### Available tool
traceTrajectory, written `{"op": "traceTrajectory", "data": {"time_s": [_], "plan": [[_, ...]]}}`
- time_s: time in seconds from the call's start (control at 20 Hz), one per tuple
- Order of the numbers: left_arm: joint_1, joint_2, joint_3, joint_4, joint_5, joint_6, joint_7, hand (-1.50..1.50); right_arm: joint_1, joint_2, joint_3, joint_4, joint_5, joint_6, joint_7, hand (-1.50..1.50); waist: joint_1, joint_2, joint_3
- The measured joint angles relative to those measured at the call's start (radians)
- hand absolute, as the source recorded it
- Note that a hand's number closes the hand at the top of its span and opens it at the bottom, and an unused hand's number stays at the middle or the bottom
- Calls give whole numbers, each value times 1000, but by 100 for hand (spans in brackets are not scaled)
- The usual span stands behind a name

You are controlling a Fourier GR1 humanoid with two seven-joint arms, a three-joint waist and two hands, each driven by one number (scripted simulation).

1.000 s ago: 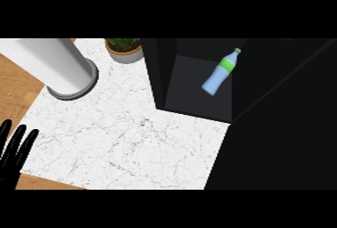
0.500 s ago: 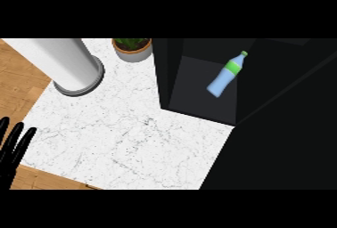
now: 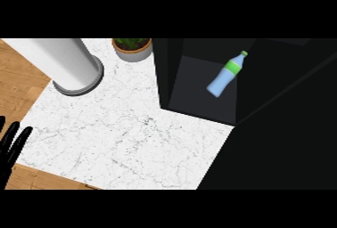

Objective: Pick up the bottled water, place it into the cabinet and close the cabinet

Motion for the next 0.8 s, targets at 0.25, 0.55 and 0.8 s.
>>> {"op": "traceTrajectory", "data": {"time_s": [0.25, 0.55, 0.8], "plan": [[-6, 6, 12, 7, 10, -8, 1, -150, -9, 8, -3, 4, -4, 3, 4, 150, -1, 10, 0], [-18, 14, 24, 8, 17, -24, 1, -150, 0, 23, -3, 16, -29, 2, 2, 150, 25, 31, 0], [-28, 18, 30, 9, 21, -38, 1, -150, 4, 40, -5, 33, -66, 2, 1, 150, 47, 44, 1]]}}
